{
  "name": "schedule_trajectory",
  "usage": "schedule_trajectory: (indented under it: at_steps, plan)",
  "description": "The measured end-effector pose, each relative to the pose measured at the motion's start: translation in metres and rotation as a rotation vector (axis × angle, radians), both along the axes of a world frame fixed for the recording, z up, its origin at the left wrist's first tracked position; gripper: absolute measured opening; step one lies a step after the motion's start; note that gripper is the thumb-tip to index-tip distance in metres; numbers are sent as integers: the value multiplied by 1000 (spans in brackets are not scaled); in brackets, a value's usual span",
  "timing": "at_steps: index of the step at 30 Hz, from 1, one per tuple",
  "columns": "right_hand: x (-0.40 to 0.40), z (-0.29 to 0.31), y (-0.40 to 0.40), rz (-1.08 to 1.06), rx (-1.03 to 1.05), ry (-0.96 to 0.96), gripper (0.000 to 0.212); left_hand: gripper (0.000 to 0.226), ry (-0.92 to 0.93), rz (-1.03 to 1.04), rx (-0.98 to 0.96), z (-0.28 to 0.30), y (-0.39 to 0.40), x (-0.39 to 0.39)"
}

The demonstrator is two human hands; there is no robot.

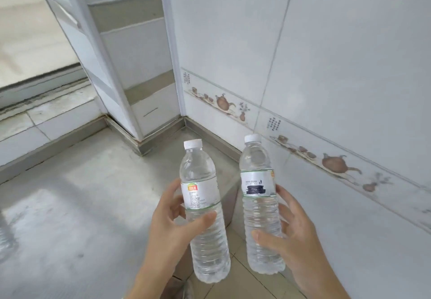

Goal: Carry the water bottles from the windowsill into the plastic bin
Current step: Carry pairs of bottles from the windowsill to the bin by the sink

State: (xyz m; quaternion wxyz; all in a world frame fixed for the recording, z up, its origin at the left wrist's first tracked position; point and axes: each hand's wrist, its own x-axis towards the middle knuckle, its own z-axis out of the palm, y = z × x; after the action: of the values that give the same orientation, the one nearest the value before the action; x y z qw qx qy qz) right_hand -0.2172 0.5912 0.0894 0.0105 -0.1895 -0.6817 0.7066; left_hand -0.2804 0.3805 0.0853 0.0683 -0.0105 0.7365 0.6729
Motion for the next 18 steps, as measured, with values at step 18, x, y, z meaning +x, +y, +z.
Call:
schedule_trajectory:
  at_steps: [18]
  plan:
    - [358, 17, 181, -742, 36, 22, 95, 86, -2, -827, -12, 21, 281, 243]
